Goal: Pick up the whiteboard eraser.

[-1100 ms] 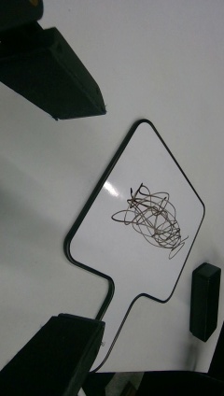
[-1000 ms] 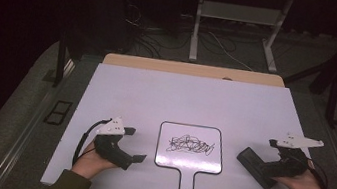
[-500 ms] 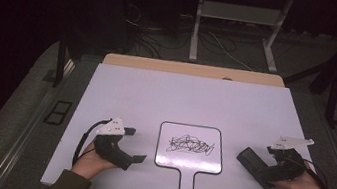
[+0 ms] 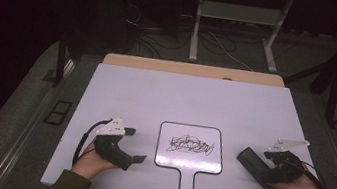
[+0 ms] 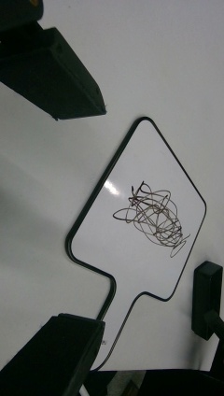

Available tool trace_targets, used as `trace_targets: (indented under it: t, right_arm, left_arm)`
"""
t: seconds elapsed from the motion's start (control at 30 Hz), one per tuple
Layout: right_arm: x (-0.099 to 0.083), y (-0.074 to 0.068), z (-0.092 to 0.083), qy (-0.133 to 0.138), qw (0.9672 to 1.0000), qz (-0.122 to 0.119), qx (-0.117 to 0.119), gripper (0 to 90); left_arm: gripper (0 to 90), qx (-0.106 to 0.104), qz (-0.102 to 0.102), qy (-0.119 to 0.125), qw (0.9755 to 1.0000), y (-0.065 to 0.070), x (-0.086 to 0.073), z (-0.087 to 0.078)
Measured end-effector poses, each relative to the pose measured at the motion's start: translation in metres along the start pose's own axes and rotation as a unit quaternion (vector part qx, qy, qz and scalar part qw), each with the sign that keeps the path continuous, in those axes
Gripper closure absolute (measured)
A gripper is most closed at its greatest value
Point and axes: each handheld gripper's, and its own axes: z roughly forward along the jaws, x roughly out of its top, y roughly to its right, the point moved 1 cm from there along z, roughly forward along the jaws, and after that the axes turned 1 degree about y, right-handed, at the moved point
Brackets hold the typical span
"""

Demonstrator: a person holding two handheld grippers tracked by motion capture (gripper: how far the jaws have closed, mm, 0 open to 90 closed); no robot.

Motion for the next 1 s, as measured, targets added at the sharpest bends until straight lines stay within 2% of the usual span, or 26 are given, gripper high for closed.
trace_targets:
  t: [0.13, 0.3, 0.67, 1.0]
  right_arm:
    - [-0.0024, -0.0002, 0.0036, -0.006, 1.0, 0.006, 0.002, 20.1]
    - [-0.0037, -0.0014, 0.007, -0.013, 0.9999, 0.001, 0.005, 23.2]
    - [-0.006, 0.0006, 0.0071, -0.01, 0.9999, 0.006, 0.007, 29.4]
    - [-0.0065, -0.0013, 0.0102, -0.021, 0.9997, 0.009, 0.007, 33.8]
  left_arm:
    - [0.0, 0.0, 0.0, 0.0, 1.0, 0.0002, 0.0, -0.0001]
    - [0.0, 0.0, 0.001, 0.0, 1.0, 0.0003, -0.0001, 0.0]
    - [0.0, -0.001, 0.001, 0.0, 1.0, 0.0003, -0.0001, 0.0002]
    - [0.0, -0.002, 0.002, 0.0, 1.0, 0.0003, -0.0001, 0.0007]
